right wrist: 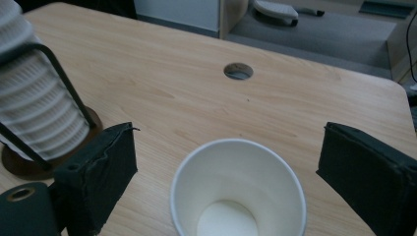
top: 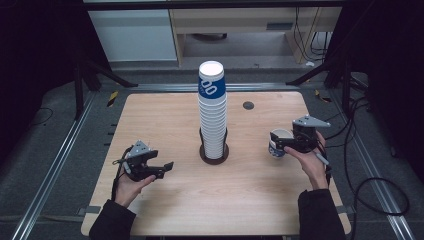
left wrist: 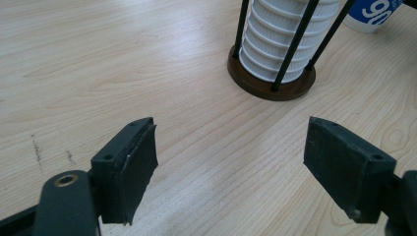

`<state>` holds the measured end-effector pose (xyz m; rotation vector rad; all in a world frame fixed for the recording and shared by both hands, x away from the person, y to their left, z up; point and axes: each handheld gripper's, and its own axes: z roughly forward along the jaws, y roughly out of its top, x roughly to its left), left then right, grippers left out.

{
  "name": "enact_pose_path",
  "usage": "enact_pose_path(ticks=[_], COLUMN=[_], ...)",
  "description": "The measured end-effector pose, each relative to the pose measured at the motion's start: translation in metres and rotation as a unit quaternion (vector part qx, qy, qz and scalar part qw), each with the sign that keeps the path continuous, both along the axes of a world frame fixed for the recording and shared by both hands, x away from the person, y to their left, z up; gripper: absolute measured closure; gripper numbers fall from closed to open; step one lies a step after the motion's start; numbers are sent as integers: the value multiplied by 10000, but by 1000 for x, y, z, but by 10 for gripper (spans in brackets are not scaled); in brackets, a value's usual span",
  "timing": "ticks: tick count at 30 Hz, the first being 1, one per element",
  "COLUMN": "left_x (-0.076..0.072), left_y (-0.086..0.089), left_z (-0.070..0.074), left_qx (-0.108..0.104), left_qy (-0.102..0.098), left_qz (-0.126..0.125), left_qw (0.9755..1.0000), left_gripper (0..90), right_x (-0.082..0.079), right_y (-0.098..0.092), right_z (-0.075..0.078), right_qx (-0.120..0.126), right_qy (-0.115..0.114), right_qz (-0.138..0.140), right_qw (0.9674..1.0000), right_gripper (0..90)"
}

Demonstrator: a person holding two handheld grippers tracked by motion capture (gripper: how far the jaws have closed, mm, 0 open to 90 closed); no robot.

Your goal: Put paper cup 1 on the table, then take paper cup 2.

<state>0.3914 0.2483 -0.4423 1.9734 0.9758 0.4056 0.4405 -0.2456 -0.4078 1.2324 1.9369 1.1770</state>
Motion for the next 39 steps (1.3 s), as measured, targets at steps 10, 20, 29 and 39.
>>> enact_pose_path(ticks=[10,20,29,39], left_x=[1,1,1,1], left_y=[-1,-1,-3,-3], left_z=[-1,0,-1,-2], left_qx=[8,-23,6,-24], left_qy=[35,88,126,139], left_qz=[16,81,87,83], left_qw=[10000,9999,9999,9999], left_gripper=[203,211,219,219], right_x=[-21,-30,-33,-26], right_y=[19,31,51,91], right_z=[37,57,80,111], right_qx=[355,560,923,984], right_qy=[-443,-606,-830,-1047], right_qz=[457,756,1206,1703], right_qw=[9973,9937,9849,9749], right_gripper=[75,72,74,69])
